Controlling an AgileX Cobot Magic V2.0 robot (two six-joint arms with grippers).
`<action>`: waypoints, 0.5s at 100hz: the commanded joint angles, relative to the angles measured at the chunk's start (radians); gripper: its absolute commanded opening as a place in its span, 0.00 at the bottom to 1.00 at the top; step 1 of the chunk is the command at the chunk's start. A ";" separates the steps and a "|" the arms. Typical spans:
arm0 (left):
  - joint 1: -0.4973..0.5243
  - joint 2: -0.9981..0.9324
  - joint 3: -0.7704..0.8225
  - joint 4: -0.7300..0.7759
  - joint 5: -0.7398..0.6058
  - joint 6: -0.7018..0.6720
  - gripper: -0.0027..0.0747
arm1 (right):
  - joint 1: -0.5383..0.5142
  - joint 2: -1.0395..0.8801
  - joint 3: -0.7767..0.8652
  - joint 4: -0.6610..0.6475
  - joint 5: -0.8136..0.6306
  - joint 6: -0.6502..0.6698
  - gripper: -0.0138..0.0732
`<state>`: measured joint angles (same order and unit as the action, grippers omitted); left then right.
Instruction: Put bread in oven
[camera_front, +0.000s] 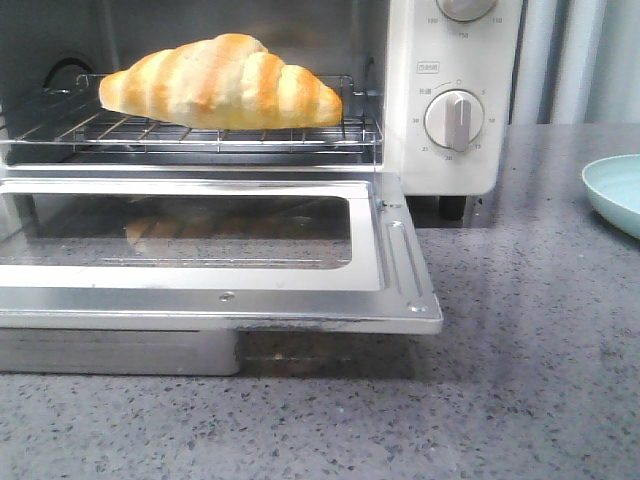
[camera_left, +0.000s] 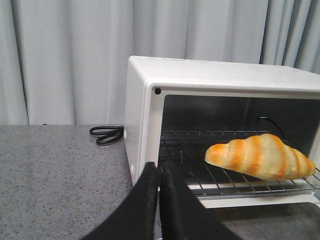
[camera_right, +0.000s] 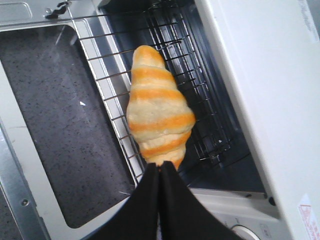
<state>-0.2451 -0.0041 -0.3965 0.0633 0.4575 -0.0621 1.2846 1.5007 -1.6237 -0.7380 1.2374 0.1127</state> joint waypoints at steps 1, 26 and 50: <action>0.005 -0.018 0.037 0.006 -0.197 -0.004 0.01 | 0.002 -0.070 -0.031 -0.072 0.050 0.004 0.08; 0.005 -0.018 0.189 0.002 -0.318 -0.004 0.01 | 0.002 -0.172 -0.002 -0.106 0.062 0.004 0.08; 0.005 -0.018 0.220 -0.055 -0.310 -0.004 0.01 | 0.002 -0.312 0.164 -0.126 0.020 0.010 0.08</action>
<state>-0.2451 -0.0041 -0.1542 0.0295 0.2286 -0.0621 1.2846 1.2535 -1.4911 -0.8013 1.2456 0.1150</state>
